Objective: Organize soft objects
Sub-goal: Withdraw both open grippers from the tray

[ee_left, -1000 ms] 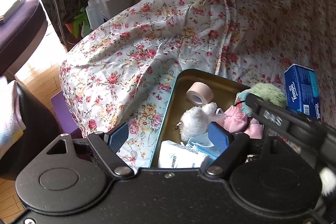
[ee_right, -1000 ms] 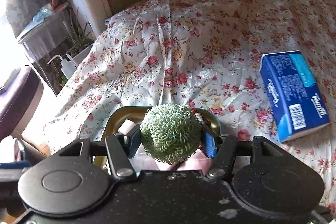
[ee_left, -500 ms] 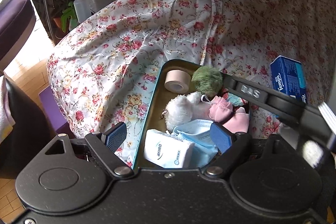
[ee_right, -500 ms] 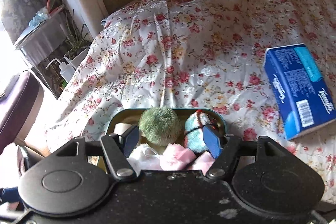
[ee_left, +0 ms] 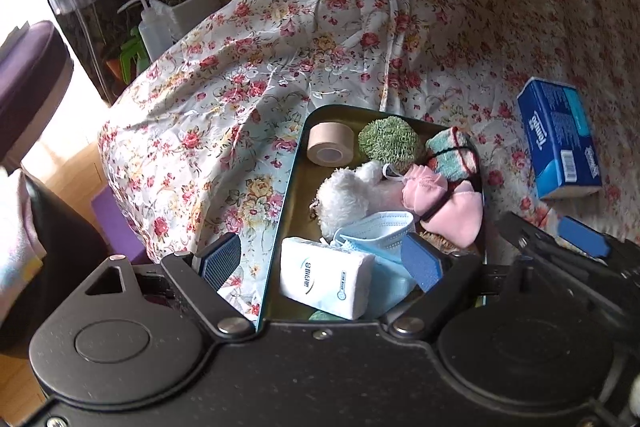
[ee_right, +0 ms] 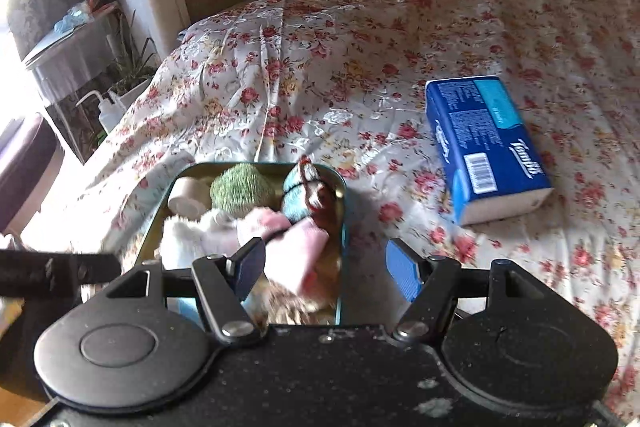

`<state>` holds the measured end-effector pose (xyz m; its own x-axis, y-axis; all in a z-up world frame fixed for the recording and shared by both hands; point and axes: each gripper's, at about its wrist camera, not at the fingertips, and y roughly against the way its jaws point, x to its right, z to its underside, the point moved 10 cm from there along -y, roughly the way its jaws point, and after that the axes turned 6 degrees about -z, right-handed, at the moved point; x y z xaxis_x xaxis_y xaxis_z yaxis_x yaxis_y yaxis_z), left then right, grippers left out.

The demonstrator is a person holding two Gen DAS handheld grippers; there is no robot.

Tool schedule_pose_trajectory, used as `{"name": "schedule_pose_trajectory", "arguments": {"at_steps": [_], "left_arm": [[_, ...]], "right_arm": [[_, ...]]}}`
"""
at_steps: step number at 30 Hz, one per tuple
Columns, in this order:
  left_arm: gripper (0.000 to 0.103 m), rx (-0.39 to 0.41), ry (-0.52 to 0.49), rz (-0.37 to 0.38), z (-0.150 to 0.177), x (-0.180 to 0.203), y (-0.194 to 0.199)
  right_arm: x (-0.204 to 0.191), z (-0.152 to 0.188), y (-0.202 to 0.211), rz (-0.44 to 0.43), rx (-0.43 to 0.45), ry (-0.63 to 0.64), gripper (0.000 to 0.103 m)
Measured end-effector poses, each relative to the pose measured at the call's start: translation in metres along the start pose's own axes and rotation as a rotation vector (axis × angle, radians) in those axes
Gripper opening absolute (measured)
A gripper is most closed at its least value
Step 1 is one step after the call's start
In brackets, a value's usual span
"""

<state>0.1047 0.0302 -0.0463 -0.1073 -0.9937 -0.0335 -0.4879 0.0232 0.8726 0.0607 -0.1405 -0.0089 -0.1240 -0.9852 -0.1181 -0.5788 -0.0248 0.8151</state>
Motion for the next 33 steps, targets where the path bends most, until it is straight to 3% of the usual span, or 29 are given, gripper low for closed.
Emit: {"name": "schedule_pose_trajectory", "arguments": {"at_steps": [16, 33], "left_arm": [[0.091, 0.087, -0.098, -0.083, 0.018, 0.014, 0.001], [0.091, 0.056, -0.151, -0.066, 0.046, 0.039, -0.002]], "right_arm": [[0.025, 0.045, 0.004, -0.029, -0.021, -0.038, 0.067], [0.030, 0.050, 0.012, -0.045, -0.008, -0.053, 0.067]]}}
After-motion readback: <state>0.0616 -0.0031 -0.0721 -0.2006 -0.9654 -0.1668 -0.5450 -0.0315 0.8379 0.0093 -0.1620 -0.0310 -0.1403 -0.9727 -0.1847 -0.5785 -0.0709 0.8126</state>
